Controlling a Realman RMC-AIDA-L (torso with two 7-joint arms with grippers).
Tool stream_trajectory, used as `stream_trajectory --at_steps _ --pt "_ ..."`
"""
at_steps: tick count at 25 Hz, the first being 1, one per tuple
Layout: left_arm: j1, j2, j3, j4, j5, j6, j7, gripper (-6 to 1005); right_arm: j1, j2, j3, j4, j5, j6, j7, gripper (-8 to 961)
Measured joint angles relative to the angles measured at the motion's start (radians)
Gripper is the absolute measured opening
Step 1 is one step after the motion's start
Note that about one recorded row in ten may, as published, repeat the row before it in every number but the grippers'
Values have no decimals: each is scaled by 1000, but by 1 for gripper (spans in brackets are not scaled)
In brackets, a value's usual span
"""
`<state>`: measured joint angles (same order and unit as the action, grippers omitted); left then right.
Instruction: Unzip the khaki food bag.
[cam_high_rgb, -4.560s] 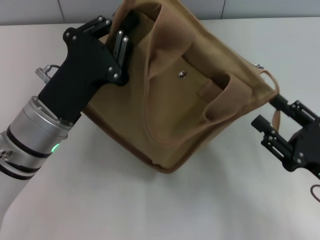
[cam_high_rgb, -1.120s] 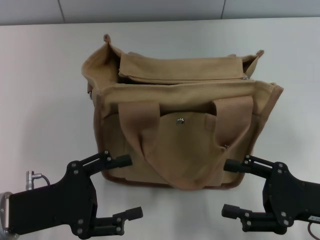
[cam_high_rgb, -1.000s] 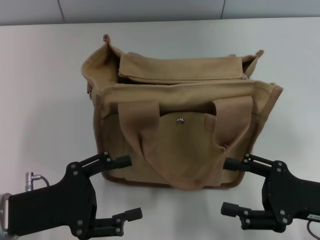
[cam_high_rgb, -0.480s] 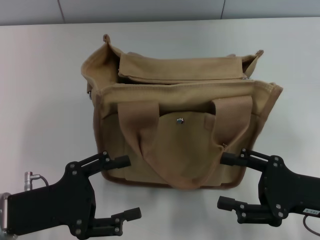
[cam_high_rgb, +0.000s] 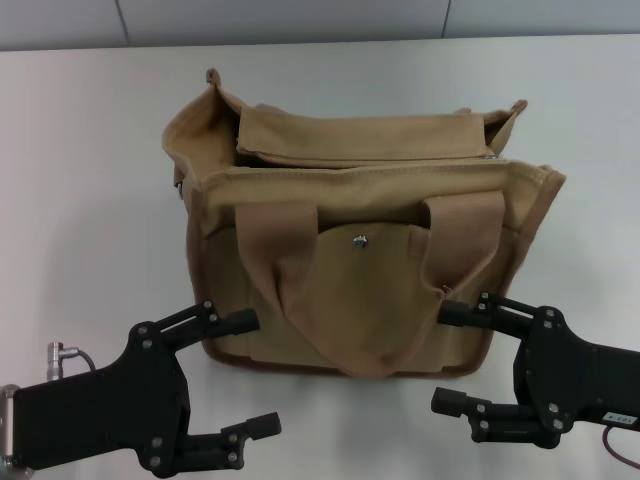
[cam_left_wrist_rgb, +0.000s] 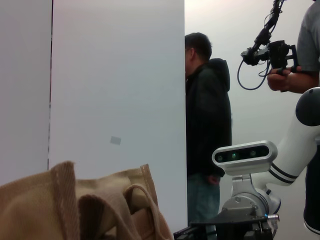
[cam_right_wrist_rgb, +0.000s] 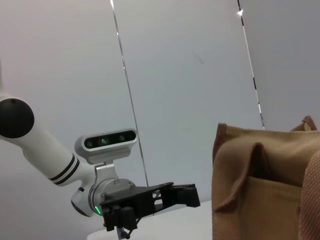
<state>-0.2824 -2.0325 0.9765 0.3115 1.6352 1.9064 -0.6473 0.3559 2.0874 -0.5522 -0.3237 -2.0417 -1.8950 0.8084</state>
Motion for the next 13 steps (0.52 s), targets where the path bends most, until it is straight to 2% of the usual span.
stream_trajectory --at_steps 13 --pt "2 -3 1 0 0 -2 0 857 2 0 2 12 0 13 -5 831"
